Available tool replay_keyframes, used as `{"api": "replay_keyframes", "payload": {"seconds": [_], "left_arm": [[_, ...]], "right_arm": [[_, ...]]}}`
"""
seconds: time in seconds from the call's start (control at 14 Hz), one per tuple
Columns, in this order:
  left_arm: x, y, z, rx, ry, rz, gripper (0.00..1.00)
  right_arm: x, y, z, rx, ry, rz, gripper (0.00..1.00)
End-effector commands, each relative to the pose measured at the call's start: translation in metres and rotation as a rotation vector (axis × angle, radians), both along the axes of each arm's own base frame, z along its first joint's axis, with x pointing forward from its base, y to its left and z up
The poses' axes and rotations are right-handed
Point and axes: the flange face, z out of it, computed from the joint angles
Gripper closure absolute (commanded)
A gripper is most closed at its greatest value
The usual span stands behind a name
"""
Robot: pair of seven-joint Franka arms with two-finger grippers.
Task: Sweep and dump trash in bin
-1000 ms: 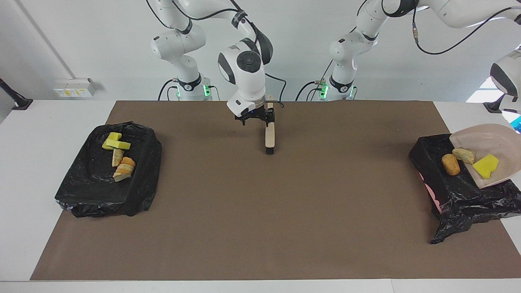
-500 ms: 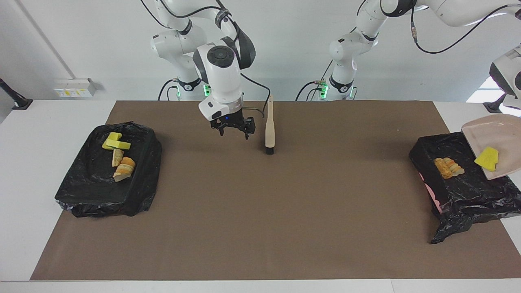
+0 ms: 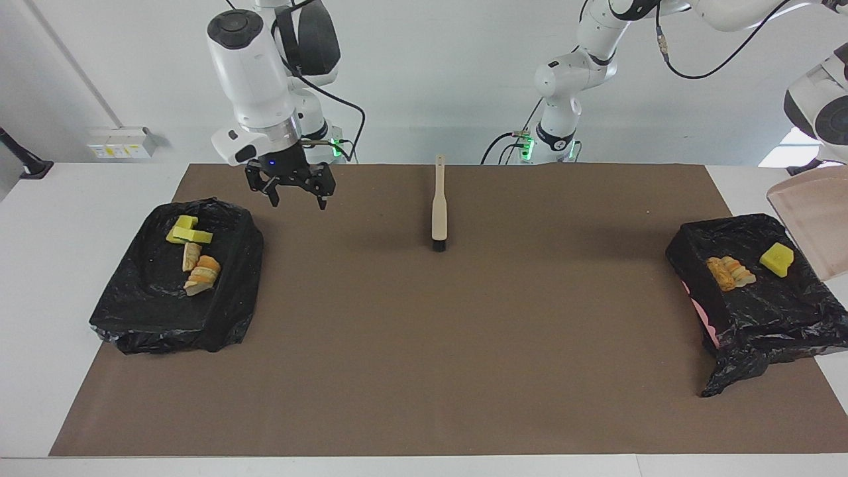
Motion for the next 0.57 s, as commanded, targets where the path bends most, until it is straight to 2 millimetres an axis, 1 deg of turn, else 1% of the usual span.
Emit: {"api": "replay_keyframes", "payload": {"seconds": [0.0, 0.21, 0.36, 0.5], "left_arm": [[0.002, -0.020, -0.004, -0.101, -0.113, 0.055, 1.00], [0.004, -0.032, -0.023, -0.324, -0.239, 0.167, 1.00], [0.014, -0.066, -0.035, -0.396, -0.294, 0.217, 1.00], [0.021, -0.099, -0.050, -0.466, -0.375, 0.316, 1.00]], "right_arm": [[-0.003, -0.024, 0.030, -0.019, 0.009, 0.007, 0.00], [-0.007, -0.043, 0.047, -0.017, 0.030, 0.030, 0.00], [-0.011, -0.054, 0.050, -0.019, 0.033, 0.023, 0.00], [-0.011, -0.055, 0.051, -0.017, 0.028, 0.012, 0.00]]}}
